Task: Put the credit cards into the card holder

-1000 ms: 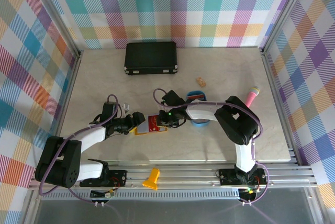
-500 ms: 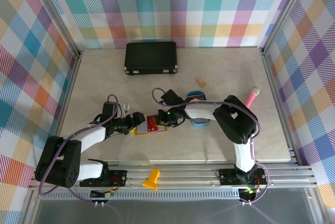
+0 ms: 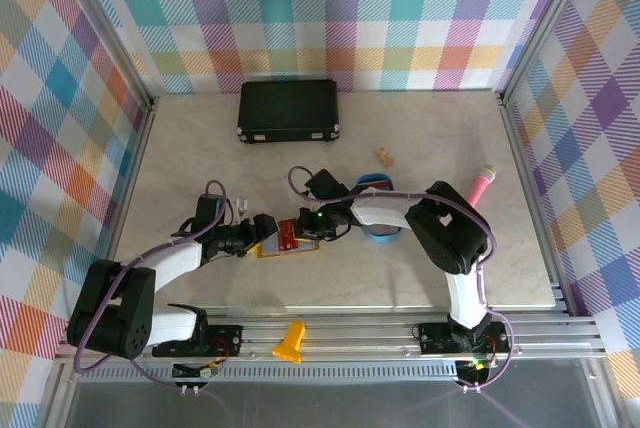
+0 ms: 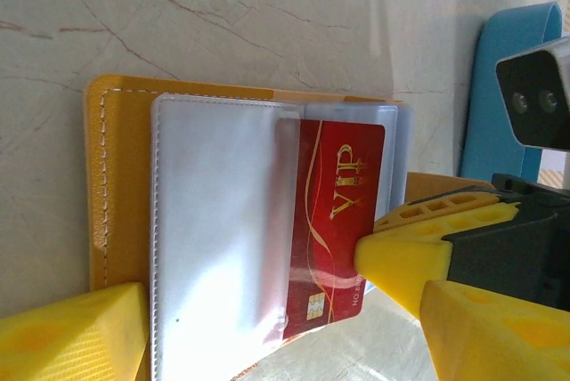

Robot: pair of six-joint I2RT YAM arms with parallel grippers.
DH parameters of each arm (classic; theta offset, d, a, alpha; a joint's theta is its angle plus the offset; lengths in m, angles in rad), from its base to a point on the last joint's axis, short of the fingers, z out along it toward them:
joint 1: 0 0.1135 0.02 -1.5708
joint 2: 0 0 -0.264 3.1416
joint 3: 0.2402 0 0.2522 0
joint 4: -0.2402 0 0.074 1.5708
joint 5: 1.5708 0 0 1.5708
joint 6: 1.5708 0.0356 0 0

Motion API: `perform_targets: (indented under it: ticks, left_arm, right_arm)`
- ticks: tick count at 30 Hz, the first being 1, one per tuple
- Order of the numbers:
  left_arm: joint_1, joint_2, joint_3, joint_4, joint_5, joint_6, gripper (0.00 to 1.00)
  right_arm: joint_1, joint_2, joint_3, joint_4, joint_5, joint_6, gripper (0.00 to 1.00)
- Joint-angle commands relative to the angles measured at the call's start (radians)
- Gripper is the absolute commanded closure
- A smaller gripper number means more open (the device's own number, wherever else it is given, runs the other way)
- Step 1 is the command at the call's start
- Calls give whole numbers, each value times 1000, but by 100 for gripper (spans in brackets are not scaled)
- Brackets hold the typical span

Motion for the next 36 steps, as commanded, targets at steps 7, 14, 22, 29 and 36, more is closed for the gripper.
perform_targets:
  ticks: [7,14,22,29,36]
  left_arm:
    - [-12,20,-3,-69,-35,21,20]
    - [-15,14,-5,-68,-34,20,20]
    - [-15,8,-5,-69,-36,17,20]
    - [-16,8,-6,-65,-43,8,21]
    - [-16,3,-7,-63,-43,5,26]
  right_arm:
    - [20,52,58,-44,-14,-11,91]
    - [29,70,91,-58,-18,-19,91]
    - [39,79,110,-60,-26,-29,85]
    - [42,80,117,-46,-33,-29,81]
    - [52,86,120,-37,-40,-42,81]
